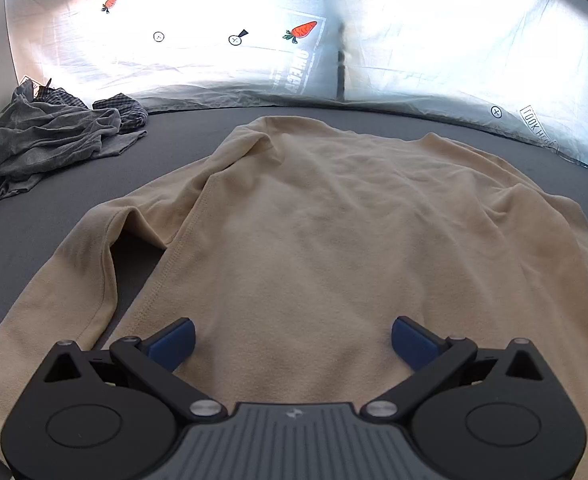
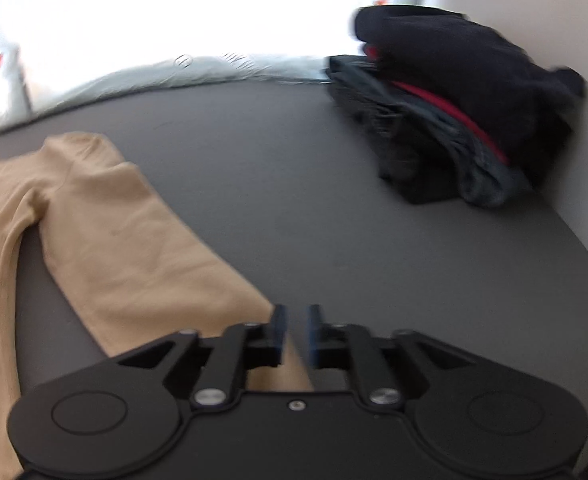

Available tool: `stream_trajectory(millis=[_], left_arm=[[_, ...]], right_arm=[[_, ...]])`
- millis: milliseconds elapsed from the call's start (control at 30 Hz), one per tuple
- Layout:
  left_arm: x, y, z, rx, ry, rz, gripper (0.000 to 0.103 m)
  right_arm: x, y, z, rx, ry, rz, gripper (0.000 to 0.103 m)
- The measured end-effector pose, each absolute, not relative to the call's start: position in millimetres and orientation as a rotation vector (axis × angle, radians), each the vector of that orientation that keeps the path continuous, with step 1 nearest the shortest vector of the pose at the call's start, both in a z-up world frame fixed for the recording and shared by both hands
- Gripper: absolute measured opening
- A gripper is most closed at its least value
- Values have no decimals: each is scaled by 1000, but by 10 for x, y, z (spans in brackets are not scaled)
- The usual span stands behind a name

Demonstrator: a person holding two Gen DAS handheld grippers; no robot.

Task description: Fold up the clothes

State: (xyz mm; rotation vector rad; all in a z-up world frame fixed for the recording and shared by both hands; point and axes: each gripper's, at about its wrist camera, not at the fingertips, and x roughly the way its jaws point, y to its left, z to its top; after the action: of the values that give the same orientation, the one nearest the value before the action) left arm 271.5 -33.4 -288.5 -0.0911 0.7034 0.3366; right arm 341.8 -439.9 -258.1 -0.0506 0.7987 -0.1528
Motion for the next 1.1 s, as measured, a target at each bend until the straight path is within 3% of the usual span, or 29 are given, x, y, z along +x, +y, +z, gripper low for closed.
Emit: stream_trajectory(millis=[33,367,467,500,733,767,833,900,1033,1100], left_arm=[[2711,-333,-2889,-91,702,337,103],[2694,-332,-2895,-89,698,336,103],[2689,-328,-2894,-89,696,337,103],[2689,-328,-2894,-88,696,337,103],[2688,-335,-2892,-87,695,337,103],[2688,-337,-2891,-87,695,337,103],[2685,-332,-2891,-86,694,336,103],[2682,-330,-2891,-86,694,335,103],[2677,-329,-2890,-85,694,334,103],[2676,-329,-2890,-85,694,334,103]], right_arm=[[3342,-4429,-2576,-38,791,-160,45],[2730,-4588,-2696,105,840,-182,44],[2701,-4591,-2743,105,866,-146,21],[2708,-4592,-2733,82,870,-134,3],[2940,-5001,-2579,-44,878,-257,5],[2968,-5074,-2559,-38,878,-307,8],[2940,-5171,-2511,-1,857,-371,30],[2863,-5228,-2495,98,852,-370,38],[2705,-5226,-2591,224,871,-318,37],[2664,-5171,-2641,176,879,-317,29]])
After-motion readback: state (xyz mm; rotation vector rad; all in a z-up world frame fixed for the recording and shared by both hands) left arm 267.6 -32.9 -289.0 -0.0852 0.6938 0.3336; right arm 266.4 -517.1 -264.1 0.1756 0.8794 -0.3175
